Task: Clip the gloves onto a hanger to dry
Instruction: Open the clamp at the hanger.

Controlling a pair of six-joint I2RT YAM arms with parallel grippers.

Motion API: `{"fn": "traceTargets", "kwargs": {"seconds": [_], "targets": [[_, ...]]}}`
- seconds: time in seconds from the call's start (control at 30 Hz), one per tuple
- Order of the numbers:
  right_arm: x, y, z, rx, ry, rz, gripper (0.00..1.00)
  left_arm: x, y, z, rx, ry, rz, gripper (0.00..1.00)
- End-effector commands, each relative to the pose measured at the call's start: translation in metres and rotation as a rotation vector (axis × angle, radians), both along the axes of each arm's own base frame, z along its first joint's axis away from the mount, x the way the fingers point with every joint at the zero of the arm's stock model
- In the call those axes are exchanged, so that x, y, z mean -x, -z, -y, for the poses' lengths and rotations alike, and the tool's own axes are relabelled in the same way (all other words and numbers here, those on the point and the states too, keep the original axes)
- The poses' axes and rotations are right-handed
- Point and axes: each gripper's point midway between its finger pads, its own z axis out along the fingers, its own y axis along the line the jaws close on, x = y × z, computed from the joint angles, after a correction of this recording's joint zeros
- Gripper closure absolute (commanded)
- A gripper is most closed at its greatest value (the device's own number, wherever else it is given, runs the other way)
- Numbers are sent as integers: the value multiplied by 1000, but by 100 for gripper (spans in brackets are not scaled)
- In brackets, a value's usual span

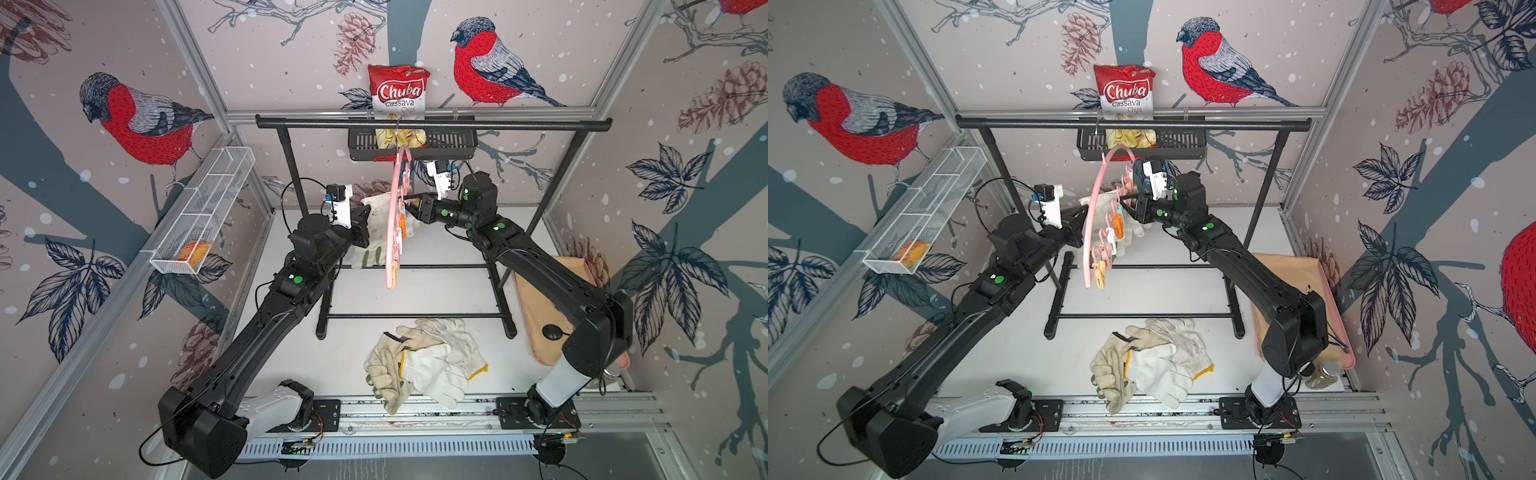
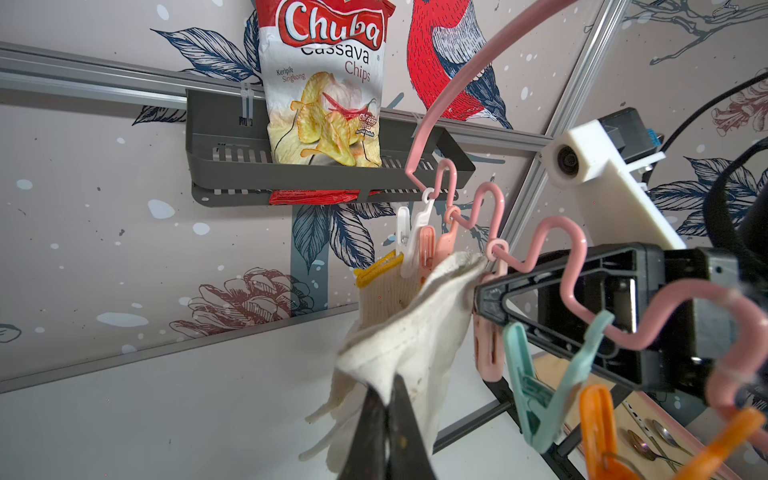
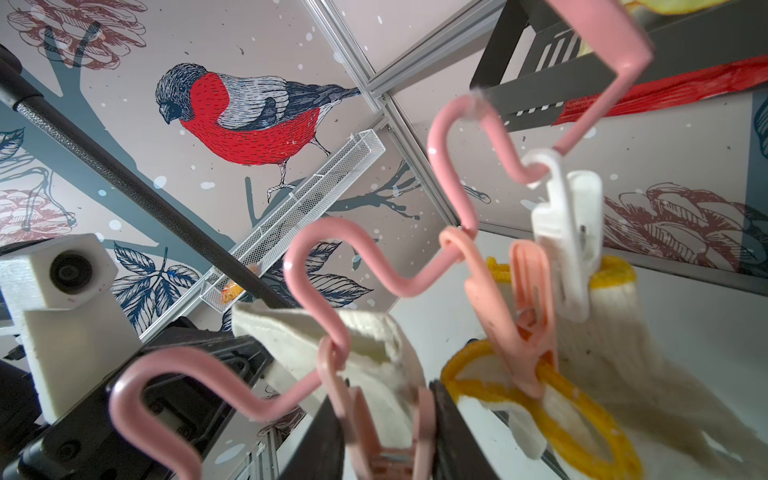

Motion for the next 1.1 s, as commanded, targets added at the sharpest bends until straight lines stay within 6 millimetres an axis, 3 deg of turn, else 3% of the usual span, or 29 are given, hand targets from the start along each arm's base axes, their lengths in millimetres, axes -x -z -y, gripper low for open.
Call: {"fn": "traceTargets", "kwargs": {"seconds": [0.0,0.17,0.5,0.83,1.07], "targets": [[0,-6,-1,-14,-9,27,69,1,-7,1,4,7,20,100],[0,-5,0,-6,-6,29,70,5,2,-1,-29,7,4,100],[-2,-6,4,0,1,41,71,20,55,-12,-230,32,-44,100],[-2,-10,5,-5,-11,48,75,24,51,32,-246,284,26,100],[-2,-10,6,-4,-18,50,78,20,49,44,-209,350,39,100]]}}
